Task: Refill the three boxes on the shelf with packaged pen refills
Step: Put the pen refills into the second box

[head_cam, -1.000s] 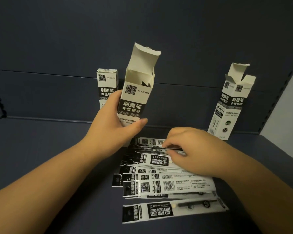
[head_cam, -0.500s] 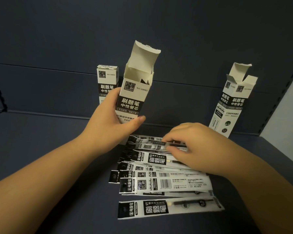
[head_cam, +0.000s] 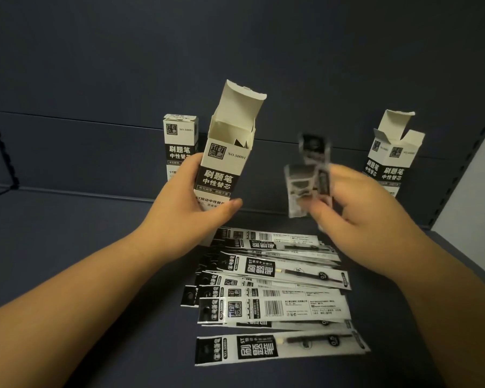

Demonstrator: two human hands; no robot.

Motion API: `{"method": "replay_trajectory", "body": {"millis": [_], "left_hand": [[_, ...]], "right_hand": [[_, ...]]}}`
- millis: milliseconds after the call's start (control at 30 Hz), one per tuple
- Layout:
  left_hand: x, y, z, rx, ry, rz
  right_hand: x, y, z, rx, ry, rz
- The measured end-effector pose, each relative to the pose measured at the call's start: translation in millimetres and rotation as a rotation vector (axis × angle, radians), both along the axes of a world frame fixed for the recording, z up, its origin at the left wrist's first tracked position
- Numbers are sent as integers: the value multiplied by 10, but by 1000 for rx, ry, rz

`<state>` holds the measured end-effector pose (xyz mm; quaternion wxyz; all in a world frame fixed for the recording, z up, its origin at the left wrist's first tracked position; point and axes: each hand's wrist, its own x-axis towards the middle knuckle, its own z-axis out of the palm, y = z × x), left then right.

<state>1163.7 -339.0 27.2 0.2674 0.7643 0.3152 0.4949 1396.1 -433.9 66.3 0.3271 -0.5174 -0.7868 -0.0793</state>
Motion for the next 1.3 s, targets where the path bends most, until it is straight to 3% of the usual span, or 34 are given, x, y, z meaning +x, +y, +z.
{"method": "replay_trajectory", "body": {"millis": [167, 500, 767, 967, 1133, 1300], "left_hand": [[10, 8, -15, -6, 22, 3], [1, -12, -13, -11, 29, 5], [0, 7, -21, -9, 54, 6], [10, -12, -10, -40, 54, -55], [7, 0, -54, 18, 111, -45], [34, -16, -66, 70, 155, -46]], "right_hand": [[-37, -20, -32, -79, 329, 46], [-89, -68, -67, -288, 631, 107], [-122, -33, -56, -384, 731, 200], [-206, -107, 35, -212, 1026, 348], [-277, -166, 104, -12, 1248, 350], [-306, -188, 95, 96, 1304, 291]]}}
